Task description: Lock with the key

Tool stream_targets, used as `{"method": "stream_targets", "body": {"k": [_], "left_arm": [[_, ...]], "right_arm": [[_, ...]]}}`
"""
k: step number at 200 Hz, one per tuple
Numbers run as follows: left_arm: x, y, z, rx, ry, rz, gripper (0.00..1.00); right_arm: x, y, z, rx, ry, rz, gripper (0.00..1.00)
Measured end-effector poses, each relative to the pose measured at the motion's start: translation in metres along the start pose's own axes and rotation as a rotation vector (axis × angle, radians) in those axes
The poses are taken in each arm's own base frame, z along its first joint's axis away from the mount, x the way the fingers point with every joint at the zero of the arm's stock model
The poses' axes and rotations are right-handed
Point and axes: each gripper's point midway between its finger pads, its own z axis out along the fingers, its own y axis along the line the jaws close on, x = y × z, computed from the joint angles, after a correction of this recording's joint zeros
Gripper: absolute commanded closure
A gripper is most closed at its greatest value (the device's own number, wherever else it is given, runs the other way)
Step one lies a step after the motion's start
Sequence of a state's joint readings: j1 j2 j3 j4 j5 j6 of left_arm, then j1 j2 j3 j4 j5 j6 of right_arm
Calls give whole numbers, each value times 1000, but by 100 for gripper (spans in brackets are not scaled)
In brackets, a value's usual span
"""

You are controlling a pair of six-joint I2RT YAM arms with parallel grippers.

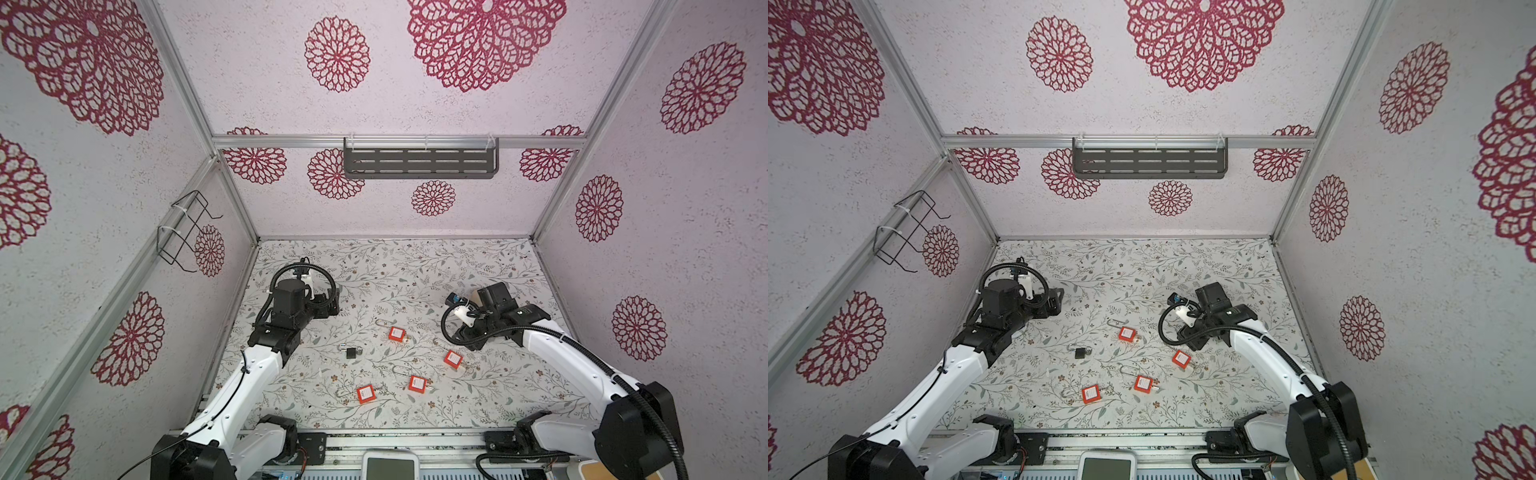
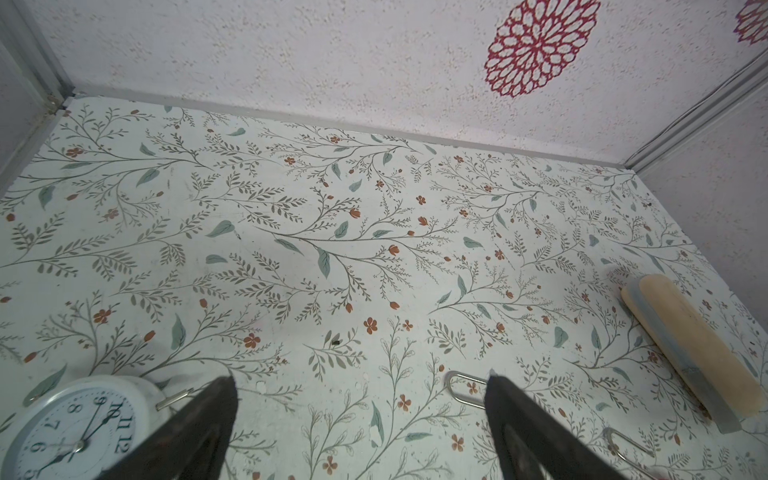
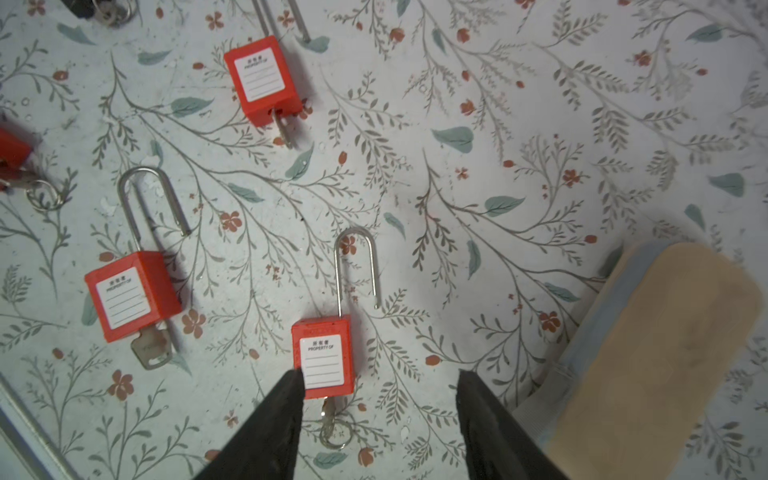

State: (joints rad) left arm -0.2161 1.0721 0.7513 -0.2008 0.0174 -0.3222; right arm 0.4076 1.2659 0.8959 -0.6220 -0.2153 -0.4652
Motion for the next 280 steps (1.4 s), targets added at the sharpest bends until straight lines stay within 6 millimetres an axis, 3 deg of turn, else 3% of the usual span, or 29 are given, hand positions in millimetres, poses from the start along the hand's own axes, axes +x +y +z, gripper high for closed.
{"method": "stream_targets", "body": {"k": [60, 110, 186, 280], "left_arm": [[2, -3, 0, 7, 5, 9, 3], [8, -5, 6, 14, 28, 14, 3], [9, -8, 7, 22, 33, 20, 3], [12, -7, 7, 12, 37, 22, 3]], "right_arm": [[28, 11, 20, -88, 148, -27, 41], [34, 15, 31, -123, 199, -25, 32], [44, 32, 57, -170, 303, -50, 31], [52, 29, 71, -139, 378, -37, 43]]}}
